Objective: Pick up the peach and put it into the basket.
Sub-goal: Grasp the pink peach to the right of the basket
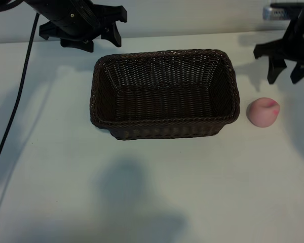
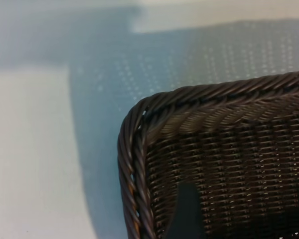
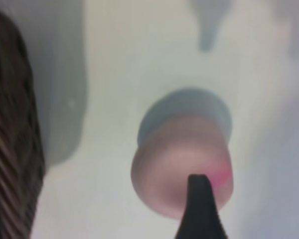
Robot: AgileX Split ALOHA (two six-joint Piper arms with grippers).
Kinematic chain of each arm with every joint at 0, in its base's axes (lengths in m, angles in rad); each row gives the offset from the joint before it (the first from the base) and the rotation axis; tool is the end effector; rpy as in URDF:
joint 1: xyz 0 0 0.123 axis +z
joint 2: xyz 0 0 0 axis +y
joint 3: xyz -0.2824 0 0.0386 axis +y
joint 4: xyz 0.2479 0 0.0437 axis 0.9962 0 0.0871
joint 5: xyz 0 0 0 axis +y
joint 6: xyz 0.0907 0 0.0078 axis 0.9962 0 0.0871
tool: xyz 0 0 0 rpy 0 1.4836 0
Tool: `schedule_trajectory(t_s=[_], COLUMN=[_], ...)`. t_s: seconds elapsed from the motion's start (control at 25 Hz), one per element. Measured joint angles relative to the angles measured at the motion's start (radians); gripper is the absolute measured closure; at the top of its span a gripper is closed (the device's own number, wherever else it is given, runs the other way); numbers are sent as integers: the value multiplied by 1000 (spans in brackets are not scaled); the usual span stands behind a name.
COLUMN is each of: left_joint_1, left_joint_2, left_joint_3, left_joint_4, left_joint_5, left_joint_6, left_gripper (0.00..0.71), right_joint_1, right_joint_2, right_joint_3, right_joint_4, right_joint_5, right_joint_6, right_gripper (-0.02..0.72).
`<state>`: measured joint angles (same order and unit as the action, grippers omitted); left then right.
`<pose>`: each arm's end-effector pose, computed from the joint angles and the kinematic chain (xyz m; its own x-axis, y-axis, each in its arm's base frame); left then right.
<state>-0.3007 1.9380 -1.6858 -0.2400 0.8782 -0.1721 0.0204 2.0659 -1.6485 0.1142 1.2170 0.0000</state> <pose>0.4100 -0.1446 0.2764 -0.8974 -0.0524 -0.4381 0.0982 0.9443 -0.3141 0.4144 0.0182 0.2021 -0.9996 0.0191 -0.0215 0.0167 0.9940 0.1078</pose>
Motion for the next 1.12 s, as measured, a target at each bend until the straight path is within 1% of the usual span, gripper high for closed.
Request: schedule_trajectory(t_s=[0.08,0.16,0.32,0.44,0.52,0.64,0.72,0.8,0.92,1.04,1.12], left_joint_1=[0,0,0,0,0,0,0,0,0,0,0], left_joint_2=[0,0,0,0,0,0,0,0,0,0,0], left_joint_3=[0,0,0,0,0,0,0,0,0,0,0], left_joint_4=[0,0,0,0,0,0,0,0,0,0,0], left_joint_5=[0,-1,-1,-1,-1,-1,-2,-3,-3,-3,-3], left_joint_6=[0,0,1,2,2,2,2,2,2,2,2], left_gripper=[113,113,113,113,113,113,113,113,113,113,113], right_joint_1=[0,0,0,0,0,0,0,0,0,0,0], right_joint_2=[-24,-62,-140,-153,-153,-153,-153,-153,-145,-113,-94], right_joint_3=[50,100,215,288,337,393,416,423,423,423,423], right_joint_4=[3,9,13,17,38,88,105,109,114,116,117], right_joint_5=[-14,-56,-193,-271,-319,-382,-416,-433,-454,-456,-447], right_joint_6=[0,-6,-15,-29,-45,-85,-97,-105,-112,-114,-114], right_gripper=[200,200,200,200,200,200,205,234,313,395,472])
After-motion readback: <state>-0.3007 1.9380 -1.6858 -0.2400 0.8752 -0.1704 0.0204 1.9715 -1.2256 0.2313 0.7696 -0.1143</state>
